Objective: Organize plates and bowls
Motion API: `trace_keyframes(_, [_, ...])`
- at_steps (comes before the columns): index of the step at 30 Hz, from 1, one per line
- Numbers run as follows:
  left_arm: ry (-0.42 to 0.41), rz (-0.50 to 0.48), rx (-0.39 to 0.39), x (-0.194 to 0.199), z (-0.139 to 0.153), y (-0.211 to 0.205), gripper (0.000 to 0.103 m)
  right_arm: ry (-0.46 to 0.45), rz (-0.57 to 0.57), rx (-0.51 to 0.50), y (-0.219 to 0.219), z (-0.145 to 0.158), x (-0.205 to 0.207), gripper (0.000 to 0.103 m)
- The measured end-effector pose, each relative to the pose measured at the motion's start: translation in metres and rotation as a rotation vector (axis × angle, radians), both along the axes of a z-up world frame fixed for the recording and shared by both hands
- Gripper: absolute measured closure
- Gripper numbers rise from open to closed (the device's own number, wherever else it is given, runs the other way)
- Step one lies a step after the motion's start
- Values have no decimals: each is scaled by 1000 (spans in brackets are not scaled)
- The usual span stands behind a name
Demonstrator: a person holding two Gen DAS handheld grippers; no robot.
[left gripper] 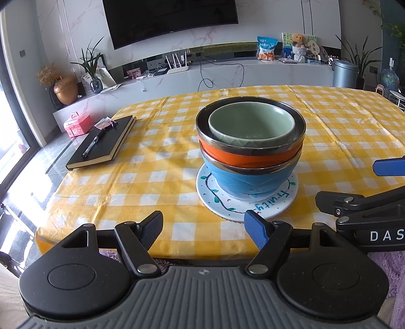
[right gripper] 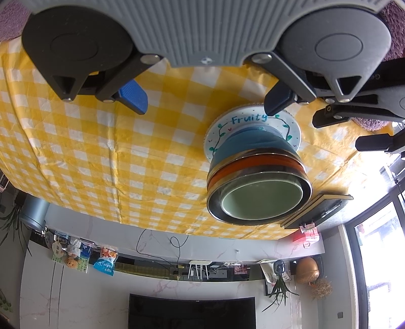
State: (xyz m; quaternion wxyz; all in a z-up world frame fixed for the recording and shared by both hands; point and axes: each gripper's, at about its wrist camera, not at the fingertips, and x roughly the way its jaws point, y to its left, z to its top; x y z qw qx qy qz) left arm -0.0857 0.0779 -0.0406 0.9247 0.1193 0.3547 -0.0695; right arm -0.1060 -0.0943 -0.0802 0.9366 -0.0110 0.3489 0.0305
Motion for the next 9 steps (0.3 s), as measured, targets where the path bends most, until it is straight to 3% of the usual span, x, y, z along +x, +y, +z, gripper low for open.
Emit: trace_keyframes(9, [0,-3,-4,0,0,1,17,5,-2,4,-1,1,-1,6])
